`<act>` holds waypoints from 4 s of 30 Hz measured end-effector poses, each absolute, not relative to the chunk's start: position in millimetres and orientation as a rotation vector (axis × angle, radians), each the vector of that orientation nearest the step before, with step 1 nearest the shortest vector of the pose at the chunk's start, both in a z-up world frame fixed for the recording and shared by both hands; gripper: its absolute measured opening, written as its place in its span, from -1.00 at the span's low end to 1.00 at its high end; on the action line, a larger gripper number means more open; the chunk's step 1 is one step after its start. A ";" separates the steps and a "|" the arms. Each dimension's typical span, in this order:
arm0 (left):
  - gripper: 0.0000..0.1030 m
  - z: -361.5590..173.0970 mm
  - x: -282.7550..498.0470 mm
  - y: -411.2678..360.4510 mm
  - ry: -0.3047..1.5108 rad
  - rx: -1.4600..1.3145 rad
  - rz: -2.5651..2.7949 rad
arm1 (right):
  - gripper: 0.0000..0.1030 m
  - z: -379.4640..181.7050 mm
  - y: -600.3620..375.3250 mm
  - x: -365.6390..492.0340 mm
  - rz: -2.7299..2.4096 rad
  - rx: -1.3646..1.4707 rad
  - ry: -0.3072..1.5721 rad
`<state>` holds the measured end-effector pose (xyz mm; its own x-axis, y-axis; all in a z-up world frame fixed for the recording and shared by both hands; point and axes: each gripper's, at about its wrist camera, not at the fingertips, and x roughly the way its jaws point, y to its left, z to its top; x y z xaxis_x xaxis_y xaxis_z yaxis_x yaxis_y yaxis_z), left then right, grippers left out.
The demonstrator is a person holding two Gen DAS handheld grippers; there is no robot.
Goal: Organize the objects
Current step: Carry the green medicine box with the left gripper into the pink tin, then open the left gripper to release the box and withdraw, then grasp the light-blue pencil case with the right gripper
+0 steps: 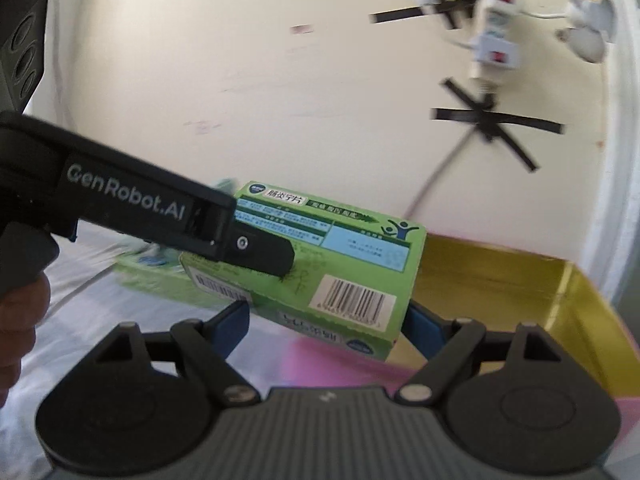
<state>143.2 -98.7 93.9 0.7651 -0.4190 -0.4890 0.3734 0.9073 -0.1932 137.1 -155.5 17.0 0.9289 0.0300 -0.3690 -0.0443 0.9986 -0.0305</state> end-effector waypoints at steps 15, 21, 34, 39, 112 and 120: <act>0.30 63.9 187.0 -174.4 0.649 -0.067 -0.463 | 0.88 -10.0 -223.2 166.8 -0.080 0.043 0.435; 0.30 70.5 167.5 -153.2 0.612 -0.025 -0.428 | 0.88 -8.2 -225.4 147.9 -0.100 0.075 0.406; 0.30 66.1 113.5 -71.0 0.594 0.048 -0.185 | 0.84 1.2 -183.4 103.3 -0.072 0.210 0.280; 0.30 55.6 107.7 -32.5 0.607 0.031 -0.093 | 0.76 -1.9 -147.1 108.6 -0.022 0.218 0.289; 0.48 -2.2 95.4 98.1 0.542 -0.196 -0.005 | 0.64 -30.7 -60.1 143.7 0.129 0.154 0.450; 0.48 -3.1 95.8 111.7 0.543 -0.282 0.004 | 0.66 11.7 -57.6 190.6 0.201 0.212 0.387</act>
